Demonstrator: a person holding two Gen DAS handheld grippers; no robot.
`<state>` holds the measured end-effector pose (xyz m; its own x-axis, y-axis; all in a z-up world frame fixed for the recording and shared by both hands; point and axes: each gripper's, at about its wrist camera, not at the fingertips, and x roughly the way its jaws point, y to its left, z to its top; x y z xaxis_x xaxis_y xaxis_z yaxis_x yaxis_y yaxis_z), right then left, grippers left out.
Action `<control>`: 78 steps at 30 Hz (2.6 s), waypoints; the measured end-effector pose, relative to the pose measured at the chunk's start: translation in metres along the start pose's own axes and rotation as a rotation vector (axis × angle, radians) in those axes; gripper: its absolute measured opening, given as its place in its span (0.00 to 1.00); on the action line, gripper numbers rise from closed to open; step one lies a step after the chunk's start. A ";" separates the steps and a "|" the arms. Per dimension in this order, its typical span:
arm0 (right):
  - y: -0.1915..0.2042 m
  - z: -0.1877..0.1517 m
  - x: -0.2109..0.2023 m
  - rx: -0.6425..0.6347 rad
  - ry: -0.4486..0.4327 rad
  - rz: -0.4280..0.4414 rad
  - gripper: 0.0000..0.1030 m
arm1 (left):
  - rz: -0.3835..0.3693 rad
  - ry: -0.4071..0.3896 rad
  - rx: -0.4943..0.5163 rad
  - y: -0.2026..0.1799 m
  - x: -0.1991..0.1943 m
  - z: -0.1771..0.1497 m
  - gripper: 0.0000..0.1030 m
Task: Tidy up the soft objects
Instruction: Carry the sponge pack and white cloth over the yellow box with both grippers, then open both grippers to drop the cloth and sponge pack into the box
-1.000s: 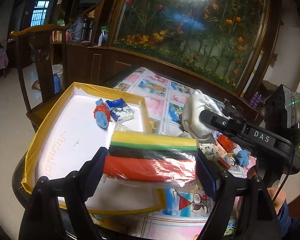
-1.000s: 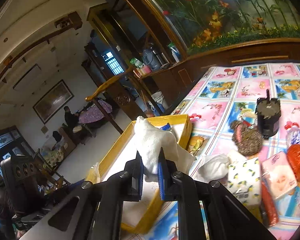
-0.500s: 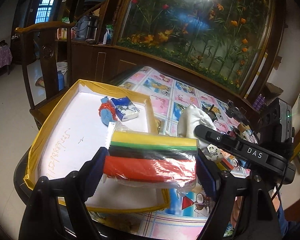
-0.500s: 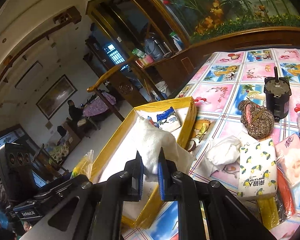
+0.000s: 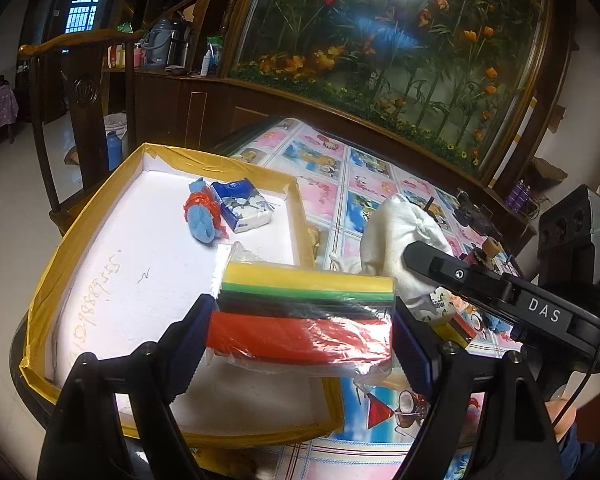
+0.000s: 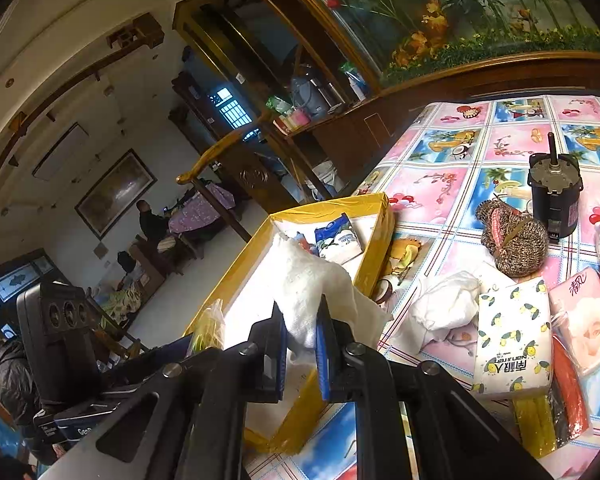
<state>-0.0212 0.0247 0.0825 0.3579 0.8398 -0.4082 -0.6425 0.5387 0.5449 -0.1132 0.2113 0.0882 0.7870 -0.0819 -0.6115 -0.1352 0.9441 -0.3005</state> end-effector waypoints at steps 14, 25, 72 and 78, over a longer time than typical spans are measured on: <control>0.008 0.008 0.017 0.003 0.045 -0.014 0.13 | 0.028 -0.015 -0.084 0.060 0.011 0.023 0.81; 0.047 0.065 0.088 -0.023 0.111 -0.012 0.13 | 0.151 0.067 -0.104 0.099 0.050 0.053 0.81; 0.067 0.094 0.232 -0.090 0.359 -0.025 0.35 | 0.256 0.094 -0.219 0.118 0.064 0.052 0.86; 0.066 0.090 0.203 -0.079 0.334 0.006 0.37 | 0.258 0.069 -0.207 0.108 0.057 0.051 0.86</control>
<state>0.0699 0.2365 0.1016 0.1208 0.7678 -0.6292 -0.6994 0.5157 0.4949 -0.0522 0.3246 0.0585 0.6692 0.1229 -0.7328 -0.4494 0.8523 -0.2675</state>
